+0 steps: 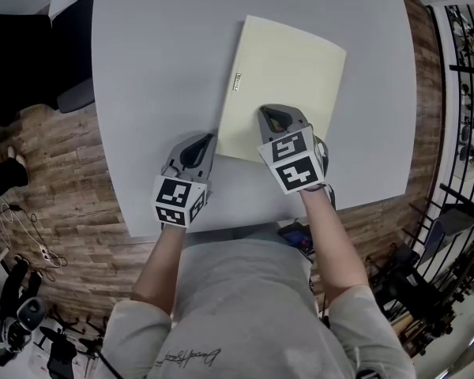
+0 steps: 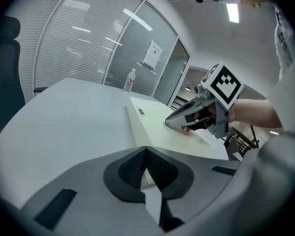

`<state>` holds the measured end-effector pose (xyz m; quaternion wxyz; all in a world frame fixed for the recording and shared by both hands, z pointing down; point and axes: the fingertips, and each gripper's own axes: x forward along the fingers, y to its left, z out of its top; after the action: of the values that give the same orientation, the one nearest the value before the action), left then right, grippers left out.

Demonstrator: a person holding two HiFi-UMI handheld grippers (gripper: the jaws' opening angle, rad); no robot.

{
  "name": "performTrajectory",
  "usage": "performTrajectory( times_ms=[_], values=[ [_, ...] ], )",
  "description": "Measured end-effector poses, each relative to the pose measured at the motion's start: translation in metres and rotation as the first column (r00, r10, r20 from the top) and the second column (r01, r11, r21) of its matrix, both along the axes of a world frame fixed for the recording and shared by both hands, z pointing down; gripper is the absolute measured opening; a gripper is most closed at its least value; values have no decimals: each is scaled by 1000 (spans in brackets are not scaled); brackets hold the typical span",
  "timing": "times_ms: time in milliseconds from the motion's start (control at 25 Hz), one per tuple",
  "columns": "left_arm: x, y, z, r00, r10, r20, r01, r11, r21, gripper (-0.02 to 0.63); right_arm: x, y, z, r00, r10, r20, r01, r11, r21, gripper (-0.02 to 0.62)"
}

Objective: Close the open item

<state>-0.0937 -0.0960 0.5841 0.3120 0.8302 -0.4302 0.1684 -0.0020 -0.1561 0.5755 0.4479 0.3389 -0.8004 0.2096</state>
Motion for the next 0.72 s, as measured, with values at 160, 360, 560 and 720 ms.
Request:
performTrajectory(
  times_ms=[160, 360, 560, 720],
  values=[
    [-1, -1, 2, 1000, -6, -5, 6, 1000, -3, 9, -2, 1, 6, 999, -32, -27, 31, 998, -52, 15],
    [0, -1, 0, 1000, -5, -10, 4, 1000, -4, 9, -2, 1, 9, 997, -62, -36, 58, 993, -105, 15],
    [-1, -2, 1, 1000, -6, -10, 6, 1000, -6, 9, -3, 0, 12, 995, -81, -51, 75, 990, -116, 15],
    [0, -1, 3, 1000, -5, -6, 5, 1000, -9, 9, -3, 0, 7, 998, -59, -12, 57, 992, -113, 15]
  ],
)
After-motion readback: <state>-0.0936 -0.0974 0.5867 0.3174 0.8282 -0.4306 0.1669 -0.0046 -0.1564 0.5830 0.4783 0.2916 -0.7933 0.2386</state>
